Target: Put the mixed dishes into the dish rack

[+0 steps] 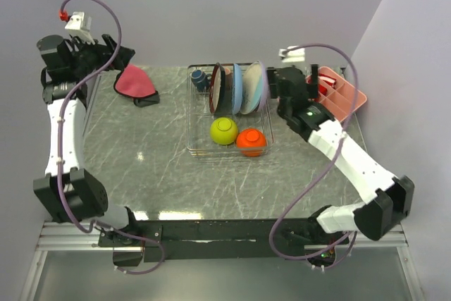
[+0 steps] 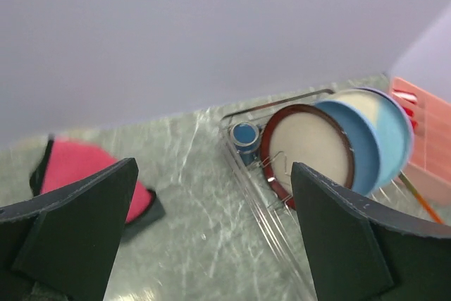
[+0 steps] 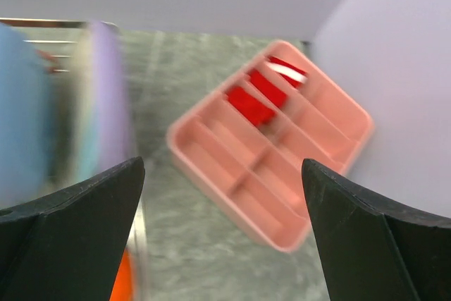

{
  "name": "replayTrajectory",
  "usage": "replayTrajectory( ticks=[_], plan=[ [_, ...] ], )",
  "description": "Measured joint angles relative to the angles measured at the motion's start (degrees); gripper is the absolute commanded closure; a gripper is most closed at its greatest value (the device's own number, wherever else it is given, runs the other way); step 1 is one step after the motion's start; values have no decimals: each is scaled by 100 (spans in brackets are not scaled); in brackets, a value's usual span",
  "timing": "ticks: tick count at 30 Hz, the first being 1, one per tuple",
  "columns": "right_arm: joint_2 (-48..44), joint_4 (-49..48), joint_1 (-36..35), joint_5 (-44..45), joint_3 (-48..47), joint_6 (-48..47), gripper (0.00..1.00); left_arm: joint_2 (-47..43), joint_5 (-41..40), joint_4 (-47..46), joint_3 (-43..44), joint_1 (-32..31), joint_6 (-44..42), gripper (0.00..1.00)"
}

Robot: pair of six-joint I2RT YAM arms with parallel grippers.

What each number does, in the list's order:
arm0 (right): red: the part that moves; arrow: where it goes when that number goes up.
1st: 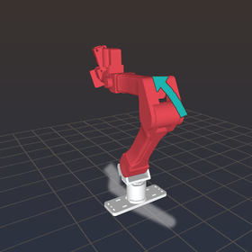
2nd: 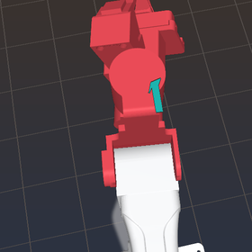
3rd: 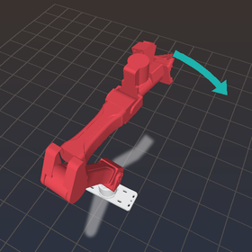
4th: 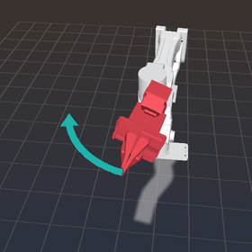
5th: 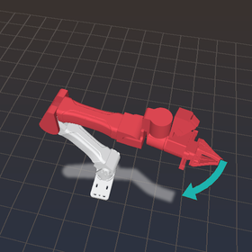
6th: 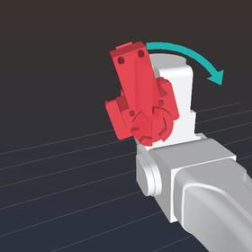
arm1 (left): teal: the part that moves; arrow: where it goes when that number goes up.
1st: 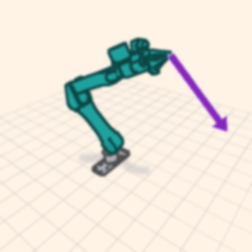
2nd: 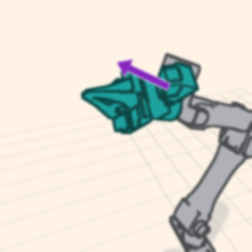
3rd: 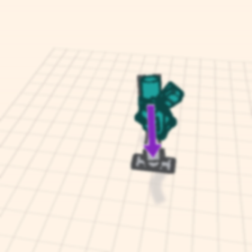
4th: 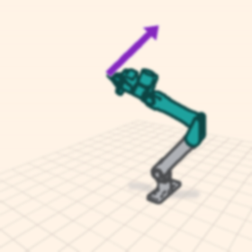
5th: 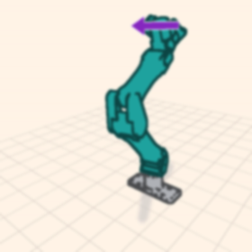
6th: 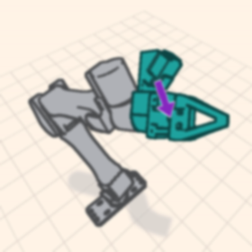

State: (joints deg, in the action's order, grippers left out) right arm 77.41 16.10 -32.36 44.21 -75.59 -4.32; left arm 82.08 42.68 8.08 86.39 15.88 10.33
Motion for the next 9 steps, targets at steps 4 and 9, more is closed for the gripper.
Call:
replayTrajectory(
  ticks=[4, 9],
  plan=[
    [-654, 175, 490, 131, 391, -24, 0, 557, -927, 498, 343, -216, 238, 3],
    [-1587, 173, 551, 273, 765, -240, 0, 960, -1862, 1113, 372, -704, 219, 3]
  ],
)
